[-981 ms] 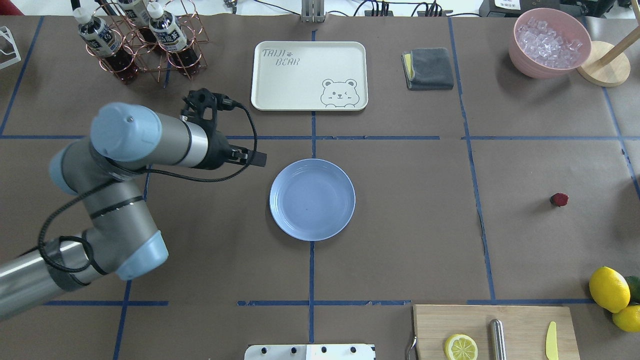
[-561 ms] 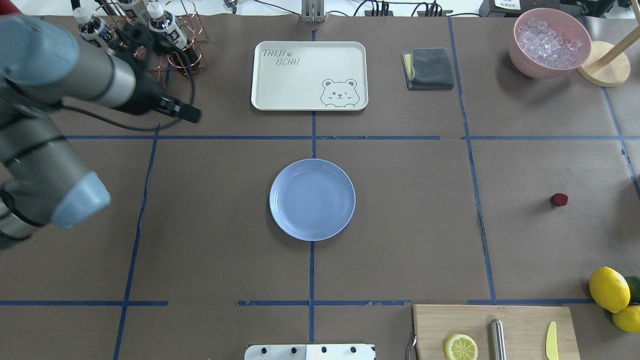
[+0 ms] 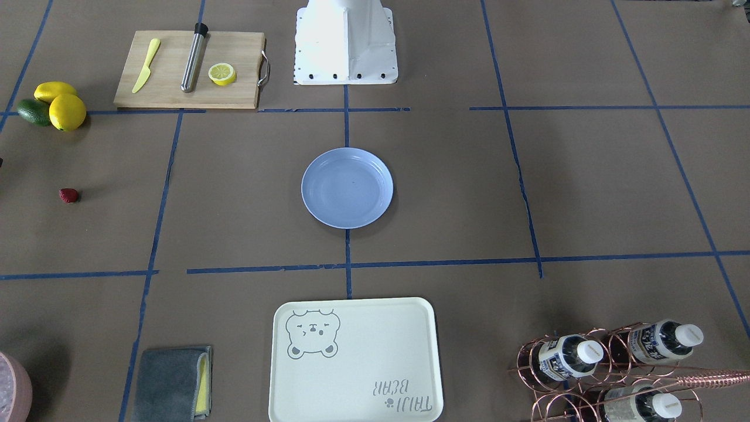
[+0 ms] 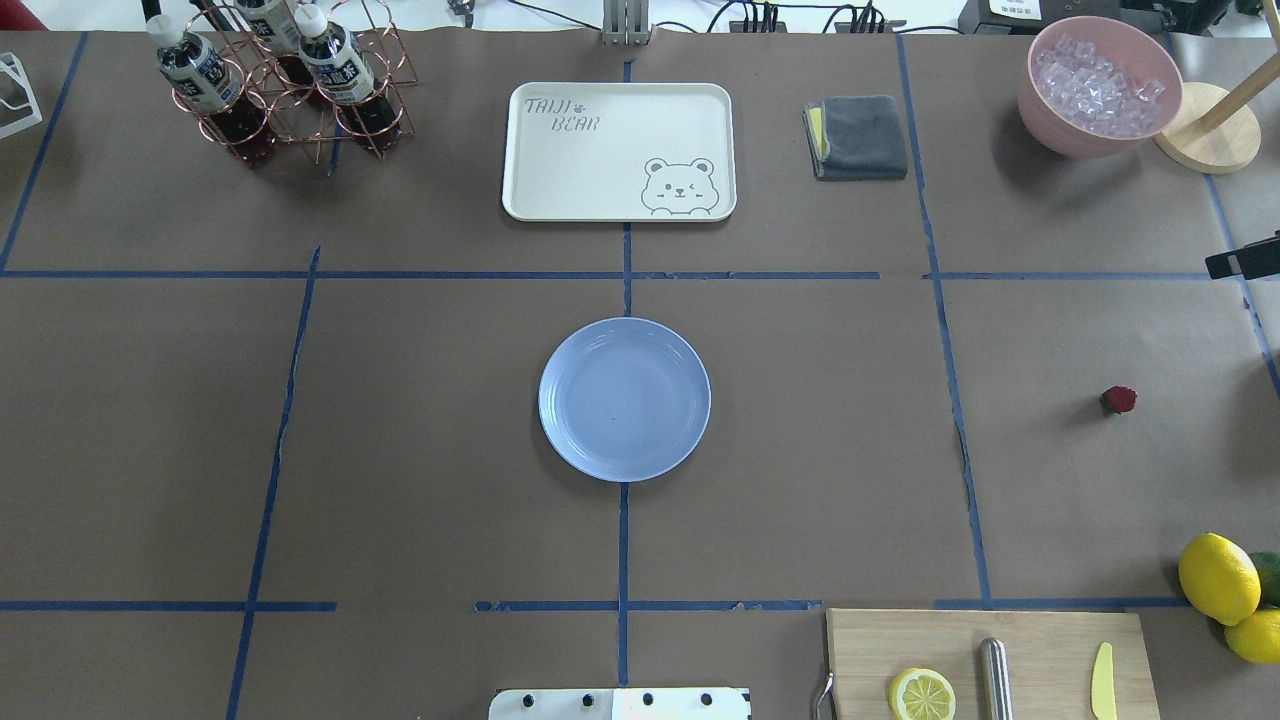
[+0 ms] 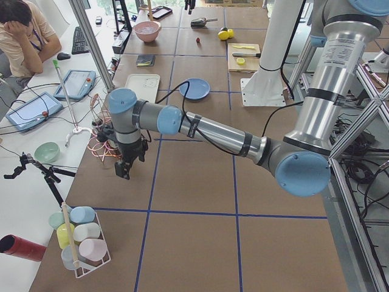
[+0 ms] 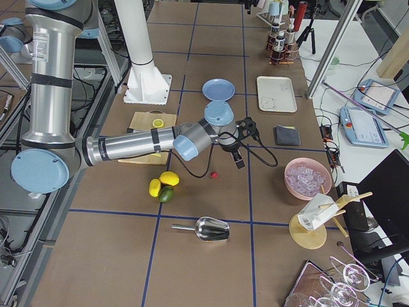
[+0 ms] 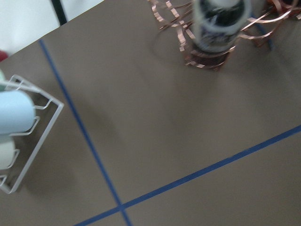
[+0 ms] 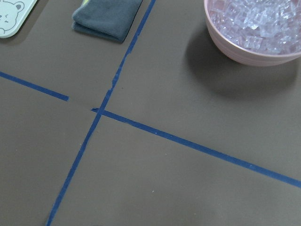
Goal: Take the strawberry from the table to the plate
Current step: 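Lower the right gripper onto the red strawberry and close it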
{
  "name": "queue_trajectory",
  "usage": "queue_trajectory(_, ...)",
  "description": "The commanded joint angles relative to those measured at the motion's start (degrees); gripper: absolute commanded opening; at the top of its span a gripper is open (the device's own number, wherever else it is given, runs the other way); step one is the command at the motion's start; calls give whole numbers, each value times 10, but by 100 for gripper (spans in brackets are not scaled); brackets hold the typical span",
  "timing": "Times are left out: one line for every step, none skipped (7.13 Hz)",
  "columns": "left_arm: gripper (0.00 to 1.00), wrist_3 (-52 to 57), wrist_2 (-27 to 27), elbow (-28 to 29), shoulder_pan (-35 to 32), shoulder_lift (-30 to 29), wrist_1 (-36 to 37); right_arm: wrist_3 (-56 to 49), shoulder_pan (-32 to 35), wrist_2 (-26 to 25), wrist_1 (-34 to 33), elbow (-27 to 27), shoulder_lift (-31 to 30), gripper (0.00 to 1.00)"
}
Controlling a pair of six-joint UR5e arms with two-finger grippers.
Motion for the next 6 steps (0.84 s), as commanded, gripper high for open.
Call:
queue_trajectory(100, 32, -55, 4, -42, 78, -16, 54, -55, -30, 8, 13, -36, 100)
queue_trajectory(100, 32, -57, 3, -42, 79, -16, 56, -84, -81, 49, 6, -75, 100)
queue_trajectory(100, 32, -57, 0, -41, 78, -16, 72, -101, -100, 88, -12, -93, 100)
queue_trajectory(100, 31, -57, -3, -41, 78, -17, 103, -134, -119, 115, -30, -96, 100)
queue_trajectory(100, 31, -57, -7, -41, 78, -17, 140, -190, -184, 138, -44, -94, 100)
queue_trajectory(100, 31, -57, -10, -41, 78, -17, 158, -215, -207, 154, -71, -75, 100)
